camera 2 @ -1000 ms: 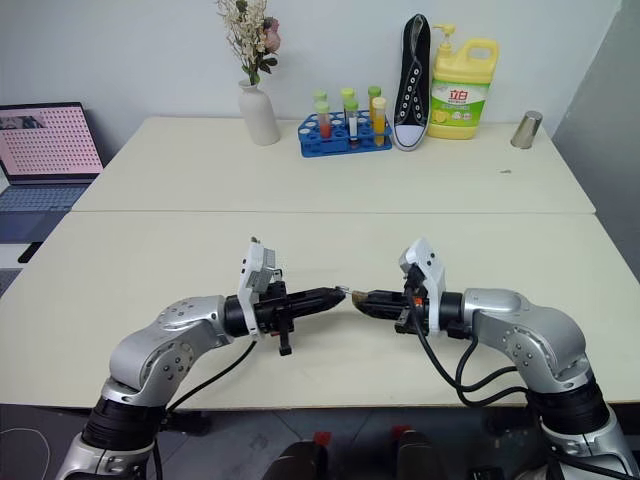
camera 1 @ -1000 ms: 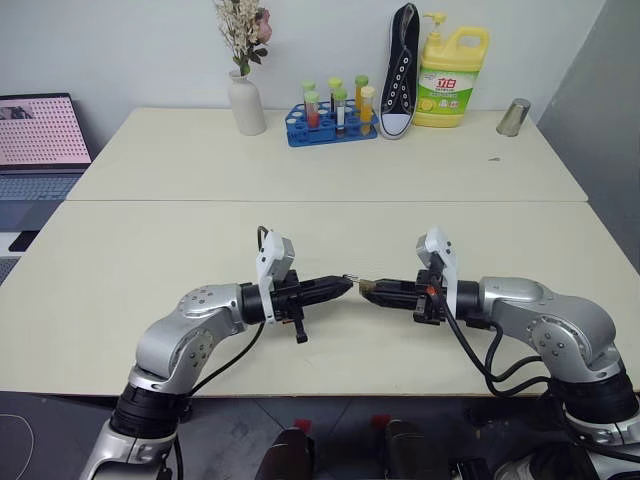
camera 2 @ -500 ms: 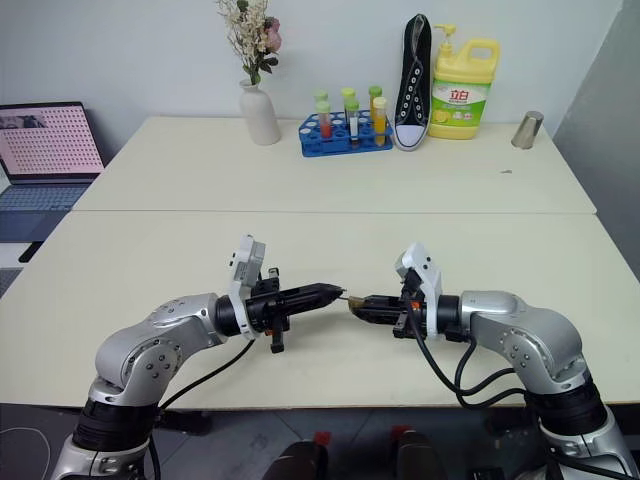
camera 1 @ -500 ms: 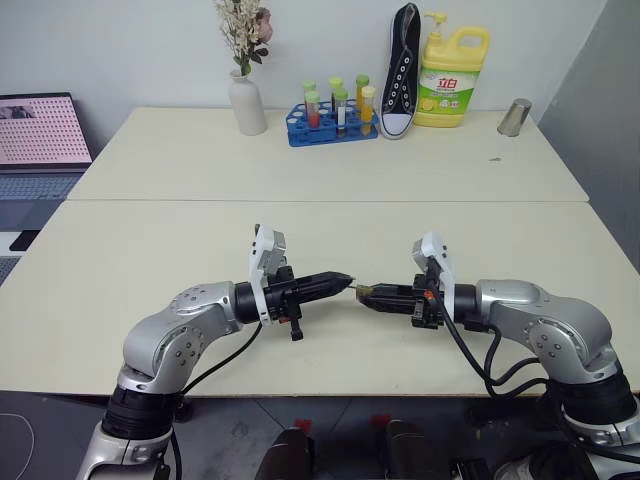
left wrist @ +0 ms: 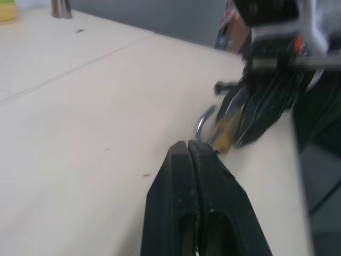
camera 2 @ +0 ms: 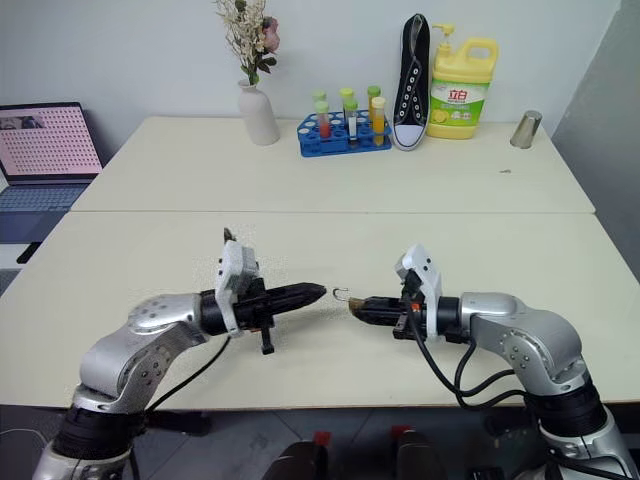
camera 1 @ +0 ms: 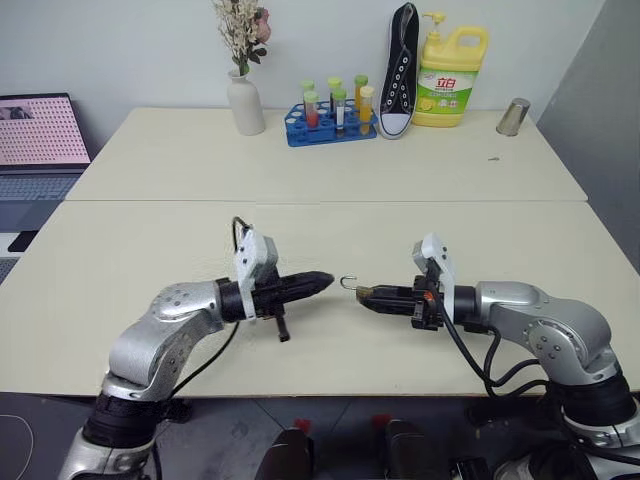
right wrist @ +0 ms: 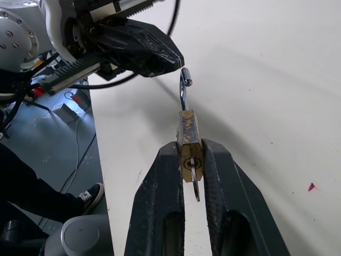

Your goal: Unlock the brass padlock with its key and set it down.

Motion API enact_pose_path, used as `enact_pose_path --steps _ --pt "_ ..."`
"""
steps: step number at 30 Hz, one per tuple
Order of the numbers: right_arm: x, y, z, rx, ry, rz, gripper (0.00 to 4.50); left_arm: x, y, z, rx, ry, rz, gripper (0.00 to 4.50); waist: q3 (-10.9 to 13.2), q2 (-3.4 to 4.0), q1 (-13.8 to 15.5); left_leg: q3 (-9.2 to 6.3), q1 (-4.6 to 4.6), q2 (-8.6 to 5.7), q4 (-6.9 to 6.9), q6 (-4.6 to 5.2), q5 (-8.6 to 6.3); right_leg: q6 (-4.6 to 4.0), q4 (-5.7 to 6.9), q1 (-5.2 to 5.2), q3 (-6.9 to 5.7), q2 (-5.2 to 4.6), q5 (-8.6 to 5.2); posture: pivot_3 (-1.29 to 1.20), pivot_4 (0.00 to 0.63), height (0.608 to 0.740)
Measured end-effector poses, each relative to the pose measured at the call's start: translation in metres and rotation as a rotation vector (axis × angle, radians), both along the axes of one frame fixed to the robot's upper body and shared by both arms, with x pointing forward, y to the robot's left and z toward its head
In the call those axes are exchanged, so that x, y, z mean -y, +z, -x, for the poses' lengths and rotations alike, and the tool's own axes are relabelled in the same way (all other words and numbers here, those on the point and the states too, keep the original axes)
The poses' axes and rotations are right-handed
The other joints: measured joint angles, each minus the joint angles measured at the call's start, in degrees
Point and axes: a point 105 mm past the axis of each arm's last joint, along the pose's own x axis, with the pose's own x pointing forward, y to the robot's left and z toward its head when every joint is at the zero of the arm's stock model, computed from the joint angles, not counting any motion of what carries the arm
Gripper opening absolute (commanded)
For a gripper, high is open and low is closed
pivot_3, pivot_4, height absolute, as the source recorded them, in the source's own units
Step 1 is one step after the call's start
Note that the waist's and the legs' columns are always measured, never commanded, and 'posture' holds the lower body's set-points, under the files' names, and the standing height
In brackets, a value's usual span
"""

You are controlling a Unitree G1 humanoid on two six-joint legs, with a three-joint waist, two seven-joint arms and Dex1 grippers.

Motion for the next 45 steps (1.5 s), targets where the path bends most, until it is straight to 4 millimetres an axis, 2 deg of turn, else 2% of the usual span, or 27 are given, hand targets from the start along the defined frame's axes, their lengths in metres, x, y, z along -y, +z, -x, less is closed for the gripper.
enact_pose_path --steps 3,5,7,12,18,21,26,28,33,36,39,42,45 --pt "0.0 -0.005 0.0 -0.03 -0.001 0.013 0.15 -0.016 -0.023 0.01 0.275 -0.104 -0.251 1.56 0.01 0.11 0.27 0.0 -0.06 0.07 -0.13 0.0 0.0 -0.22 -0.46 0.04 -0.04 0.02 0.13 0.0 0.15 0.74" --pt "-0.002 -0.011 0.0 -0.06 0.004 0.025 0.15 -0.017 -0.039 0.02 0.311 -0.177 -0.297 2.2 0.02 0.11 0.31 -0.04 -0.22 0.1 -0.06 0.01 0.0 -0.17 -0.52 0.0 -0.04 0.0 0.16 0.0 0.15 0.74" --pt "-0.004 -0.013 -0.001 -0.07 0.005 0.039 0.15 -0.017 -0.045 0.025 0.314 -0.205 -0.301 2.81 0.02 0.12 0.25 -0.07 -0.36 0.1 -0.01 0.02 0.0 -0.09 -0.53 -0.1 -0.04 -0.05 0.2 0.0 0.15 0.74" --pt "-0.007 -0.026 -0.013 -0.141 -0.037 0.077 0.15 -0.015 -0.043 0.023 0.319 -0.177 -0.252 4.48 0.04 0.14 0.16 -0.07 -0.36 0.04 0.02 0.03 -0.01 -0.02 -0.48 -0.1 -0.06 -0.09 0.24 0.0 0.15 0.74" --pt "-0.017 -0.039 -0.028 -0.235 -0.056 0.107 0.15 -0.003 -0.032 0.021 0.29 -0.143 -0.161 4.5 0.04 0.15 -0.04 -0.08 -0.34 0.03 0.02 0.03 -0.01 -0.02 -0.41 -0.13 -0.09 0.05 0.24 0.0 0.15 0.74" --pt "-0.014 -0.047 -0.034 -0.275 -0.083 0.12 0.15 -0.002 -0.032 0.021 0.248 -0.127 -0.144 4.5 0.04 0.16 -0.06 -0.06 -0.34 0.03 0.02 0.03 -0.01 -0.03 -0.38 -0.16 -0.08 0.06 0.25 0.0 0.15 0.74" --pt "0.01 -0.052 -0.048 -0.245 -0.142 0.211 1.81 -0.001 -0.033 0.018 0.128 -0.077 -0.105 4.5 0.07 0.19 0.03 -0.07 -0.36 0.01 0.04 0.03 -0.01 -0.03 -0.38 -0.17 -0.09 0.06 0.25 0.0 0.15 0.74" --pt "0.019 -0.048 -0.049 -0.221 -0.146 0.225 2.5 -0.002 -0.032 0.01 0.085 0.002 -0.061 4.5 0.07 0.2 0.01 -0.07 -0.37 0.02 0.04 0.03 -0.01 -0.02 -0.38 -0.16 -0.09 0.06 0.24 0.0 0.15 0.74" --pt "0.053 -0.032 -0.037 0.014 -0.116 0.355 4.37 -0.019 -0.034 -0.003 -0.014 0.128 -0.08 4.5 0.09 0.22 0.04 -0.07 -0.39 0.03 0.04 0.03 -0.01 -0.01 -0.4 -0.17 -0.13 0.06 0.24 0.0 0.15 0.74" --pt "0.053 -0.019 -0.026 0.154 -0.044 0.37 4.44 -0.027 -0.037 -0.006 -0.047 0.168 -0.117 4.5 0.09 0.22 -0.26 -0.01 -0.35 0.07 0.05 0.03 -0.01 -0.01 -0.39 -0.17 -0.09 0.09 0.24 0.0 0.15 0.74" --pt "0.052 -0.007 -0.013 0.246 0.02 0.354 4.44 -0.031 -0.036 0.0 -0.068 0.132 -0.155 4.5 0.1 0.23 -0.21 -0.02 -0.36 0.1 0.04 0.03 -0.01 -0.01 -0.39 -0.17 -0.08 0.13 0.24 0.0 0.15 0.74" --pt "0.058 0.004 -0.008 0.297 0.021 0.347 4.44 -0.033 -0.033 0.005 -0.08 0.097 -0.171 4.5 0.1 0.23 0.05 -0.04 -0.35 0.08 0.07 0.02 -0.01 -0.01 -0.45 -0.09 -0.09 0.11 0.24 0.0 0.15 0.74" --pt "0.059 0.005 -0.005 0.299 0.027 0.341 4.44 -0.033 -0.033 0.006 -0.085 0.083 -0.173 4.5 0.1 0.22 0.04 -0.04 -0.33 0.08 0.07 0.02 -0.01 -0.01 -0.45 -0.07 -0.09 0.11 0.24 0.0 0.15 0.74"
